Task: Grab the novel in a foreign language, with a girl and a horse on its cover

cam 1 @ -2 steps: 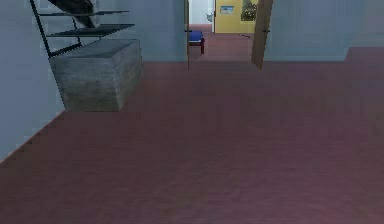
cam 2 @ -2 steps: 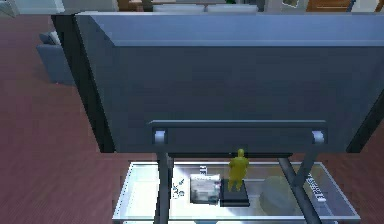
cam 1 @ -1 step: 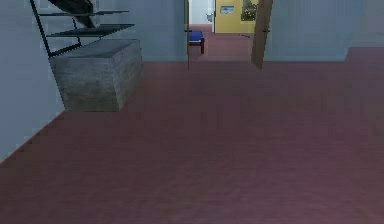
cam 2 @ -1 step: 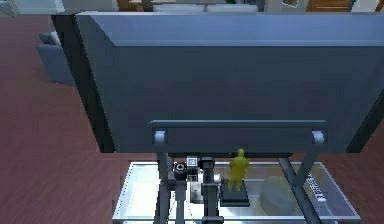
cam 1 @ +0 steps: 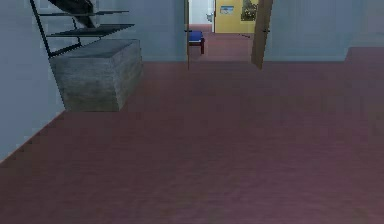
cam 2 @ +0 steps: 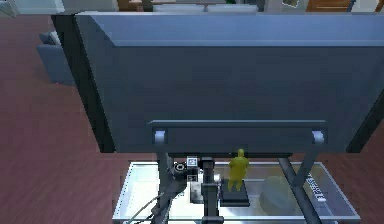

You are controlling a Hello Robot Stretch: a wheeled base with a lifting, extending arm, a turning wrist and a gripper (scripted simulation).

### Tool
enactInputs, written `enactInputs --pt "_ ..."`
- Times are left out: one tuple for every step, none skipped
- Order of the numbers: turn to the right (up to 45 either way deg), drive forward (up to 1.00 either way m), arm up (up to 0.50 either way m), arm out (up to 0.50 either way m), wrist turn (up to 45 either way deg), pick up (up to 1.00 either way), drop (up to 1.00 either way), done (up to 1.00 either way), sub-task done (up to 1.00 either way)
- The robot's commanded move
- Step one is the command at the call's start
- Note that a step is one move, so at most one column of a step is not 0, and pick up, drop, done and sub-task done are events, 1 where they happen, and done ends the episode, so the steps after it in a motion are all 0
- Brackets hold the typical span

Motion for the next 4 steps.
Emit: enactInputs --pt "0.0 0.0 0.0 0.0 45.0 0.0 0.0 0.0 0.0" --pt "0.0 0.0 0.0 0.0 45.0 0.0 0.0 0.0 0.0" --pt "0.0 0.0 0.0 0.0 45.0 0.0 0.0 0.0 0.0" --pt "0.0 0.0 0.0 0.0 9.0 0.0 0.0 0.0 0.0"
